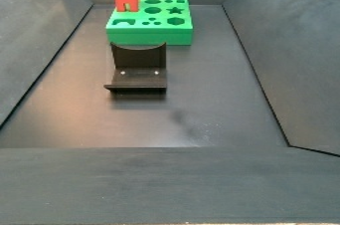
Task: Pick up the star object. Move up. Place the star object on the fixture. Regrasp the star object. Move to above the board. Insert the star object.
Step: Insert the star object.
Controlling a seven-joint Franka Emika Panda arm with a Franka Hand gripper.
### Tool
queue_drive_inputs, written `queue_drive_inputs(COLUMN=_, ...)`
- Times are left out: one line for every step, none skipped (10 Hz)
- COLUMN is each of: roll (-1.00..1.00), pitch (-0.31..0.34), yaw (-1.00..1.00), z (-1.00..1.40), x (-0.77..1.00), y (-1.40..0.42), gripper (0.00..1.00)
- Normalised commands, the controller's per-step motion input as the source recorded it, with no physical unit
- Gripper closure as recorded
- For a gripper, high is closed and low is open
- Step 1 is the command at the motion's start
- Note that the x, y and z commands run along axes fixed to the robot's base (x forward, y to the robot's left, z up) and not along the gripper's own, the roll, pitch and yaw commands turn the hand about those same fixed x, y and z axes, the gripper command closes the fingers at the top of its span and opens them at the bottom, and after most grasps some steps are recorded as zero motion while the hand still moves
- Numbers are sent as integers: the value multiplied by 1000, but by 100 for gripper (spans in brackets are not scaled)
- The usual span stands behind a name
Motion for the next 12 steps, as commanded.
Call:
queue_drive_inputs(roll=60, pitch=-23, yaw=-571, z=-197, x=0, y=-29, gripper=100)
queue_drive_inputs(roll=59, pitch=-19, yaw=-540, z=-269, x=0, y=-57, gripper=100)
queue_drive_inputs(roll=40, pitch=-26, yaw=-463, z=-274, x=43, y=-89, gripper=100)
queue_drive_inputs(roll=27, pitch=-19, yaw=-429, z=-226, x=137, y=-123, gripper=100)
queue_drive_inputs(roll=83, pitch=0, yaw=-380, z=-46, x=114, y=-77, gripper=100)
queue_drive_inputs(roll=67, pitch=0, yaw=-309, z=-91, x=80, y=-74, gripper=100)
queue_drive_inputs(roll=63, pitch=-3, yaw=-311, z=-220, x=51, y=-106, gripper=100)
queue_drive_inputs(roll=91, pitch=-19, yaw=-309, z=-311, x=14, y=-129, gripper=100)
queue_drive_inputs(roll=60, pitch=-51, yaw=-311, z=-351, x=17, y=-149, gripper=100)
queue_drive_inputs(roll=43, pitch=-7, yaw=-331, z=-291, x=40, y=-143, gripper=100)
queue_drive_inputs(roll=0, pitch=0, yaw=-374, z=-211, x=66, y=-146, gripper=100)
queue_drive_inputs(roll=-60, pitch=0, yaw=-454, z=-129, x=111, y=-106, gripper=100)
